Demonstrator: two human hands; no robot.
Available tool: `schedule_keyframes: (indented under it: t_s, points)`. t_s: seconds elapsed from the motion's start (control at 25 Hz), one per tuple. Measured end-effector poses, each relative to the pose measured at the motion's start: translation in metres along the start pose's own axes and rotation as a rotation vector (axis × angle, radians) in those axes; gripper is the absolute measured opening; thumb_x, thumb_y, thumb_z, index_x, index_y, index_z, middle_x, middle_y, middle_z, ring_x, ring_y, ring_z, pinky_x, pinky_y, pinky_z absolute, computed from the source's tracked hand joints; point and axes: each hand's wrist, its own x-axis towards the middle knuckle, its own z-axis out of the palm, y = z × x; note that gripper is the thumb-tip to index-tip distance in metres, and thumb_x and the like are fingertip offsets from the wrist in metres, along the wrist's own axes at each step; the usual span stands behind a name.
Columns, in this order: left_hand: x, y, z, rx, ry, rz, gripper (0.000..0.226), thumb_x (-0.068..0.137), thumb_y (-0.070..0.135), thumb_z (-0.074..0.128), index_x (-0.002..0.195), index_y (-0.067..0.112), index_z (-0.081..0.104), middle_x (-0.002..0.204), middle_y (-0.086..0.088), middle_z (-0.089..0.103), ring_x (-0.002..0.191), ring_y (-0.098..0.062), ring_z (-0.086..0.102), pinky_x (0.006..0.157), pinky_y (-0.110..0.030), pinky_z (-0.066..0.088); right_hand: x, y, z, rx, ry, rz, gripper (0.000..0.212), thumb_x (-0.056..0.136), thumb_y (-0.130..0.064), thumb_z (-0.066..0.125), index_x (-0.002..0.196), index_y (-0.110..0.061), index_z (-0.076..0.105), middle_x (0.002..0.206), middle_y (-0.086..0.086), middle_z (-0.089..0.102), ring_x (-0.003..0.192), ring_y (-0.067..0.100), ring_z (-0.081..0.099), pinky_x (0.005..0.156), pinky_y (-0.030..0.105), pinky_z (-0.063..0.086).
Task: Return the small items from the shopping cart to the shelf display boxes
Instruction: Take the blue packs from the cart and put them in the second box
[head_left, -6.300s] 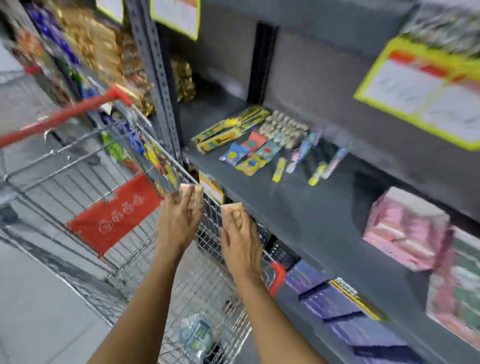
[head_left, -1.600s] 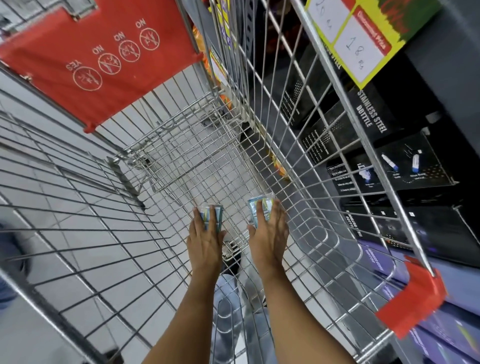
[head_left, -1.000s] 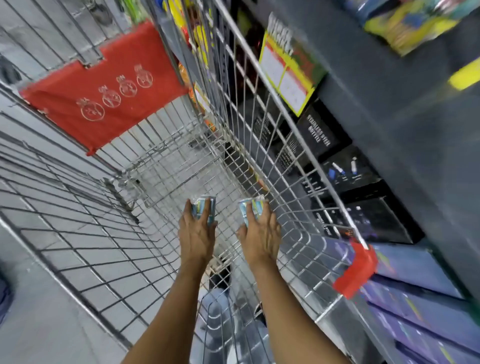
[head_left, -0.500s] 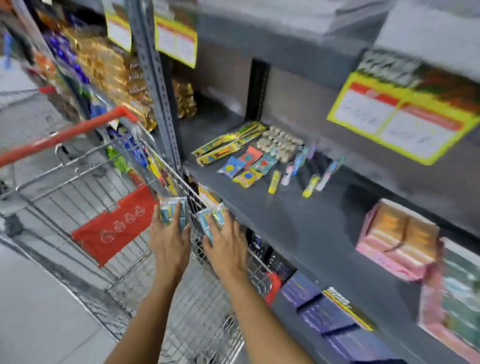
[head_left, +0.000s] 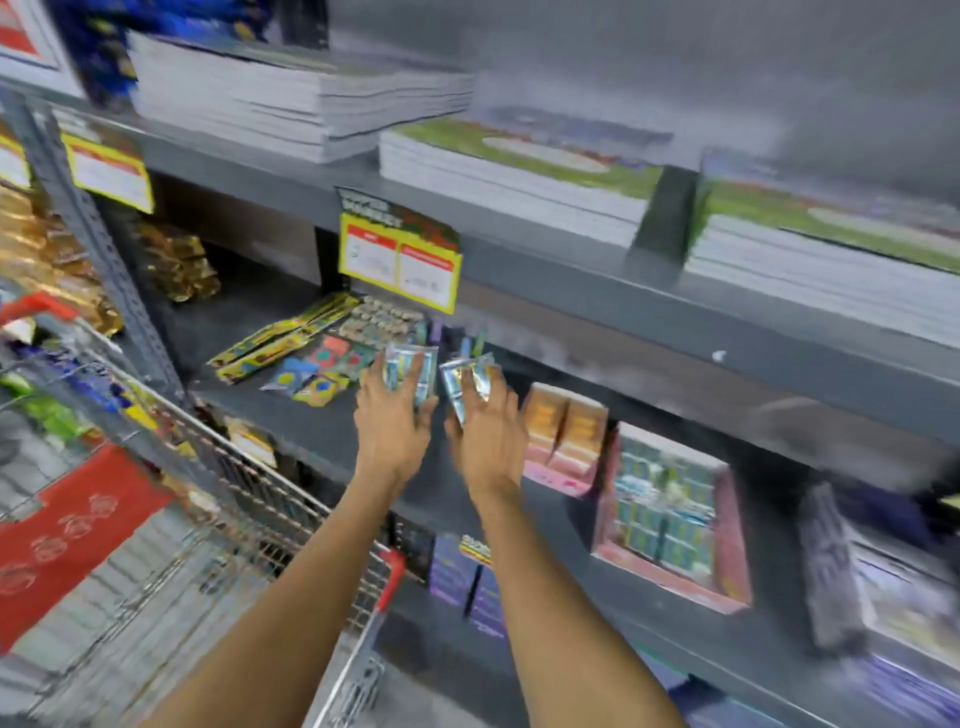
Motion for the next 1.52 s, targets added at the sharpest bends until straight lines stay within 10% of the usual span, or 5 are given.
schedule_keyframes:
  t_s: [0.44,0.8,0.96,1.52]
  points:
    - [-0.089,0.185,0.117,-0.112,-0.467,0.307,0.052,0.093,0.035,0.046,0.141,0.028,0.029,0.151,-0.023,0.006,0.134,-0.038,0.021,0.106,-0.043,0.029,-0.124,0.194,-0.075,-0.214,0.023,0.605,0.045,0.068,-0.016,0.077,0.11,-0.007,0.065,0.113,0.029,0.059,0.089,0.046,0.058,0.066,0.047,0.053]
    - [-0.111,0.183,0.129,0.06,-0.55,0.378,0.045,0.097,0.043,0.026,0.133,0.019,0.036,0.148,-0.015,0.017,0.12,-0.028,0.034,0.1,-0.038,0.031,-0.141,0.208,-0.071,-0.221,-0.035,0.617,0.02,0.084,-0.024,0.062,0.094,-0.008,0.07,0.107,0.021,0.065,0.08,0.039,0.062,0.064,0.043,0.053]
    - [-0.114,0.17,0.128,0.074,-0.58,0.438,0.043,0.099,0.034,0.025,0.139,0.019,0.031,0.148,-0.008,0.023,0.123,-0.025,0.031,0.096,-0.038,0.032,-0.147,0.205,-0.066,-0.251,0.005,0.563,0.042,0.087,-0.031,0.036,0.096,-0.01,0.07,0.104,0.019,0.066,0.077,0.036,0.063,0.062,0.04,0.049]
    - [-0.114,0.164,0.128,0.082,-0.575,0.417,0.052,0.091,0.039,0.022,0.123,0.02,0.057,0.136,-0.012,0.051,0.116,-0.027,0.051,0.083,-0.041,0.05,-0.145,0.201,-0.071,-0.233,-0.035,0.562,0.044,0.089,-0.028,0.033,0.113,-0.006,0.063,0.12,0.021,0.061,0.094,0.038,0.062,0.076,0.044,0.051]
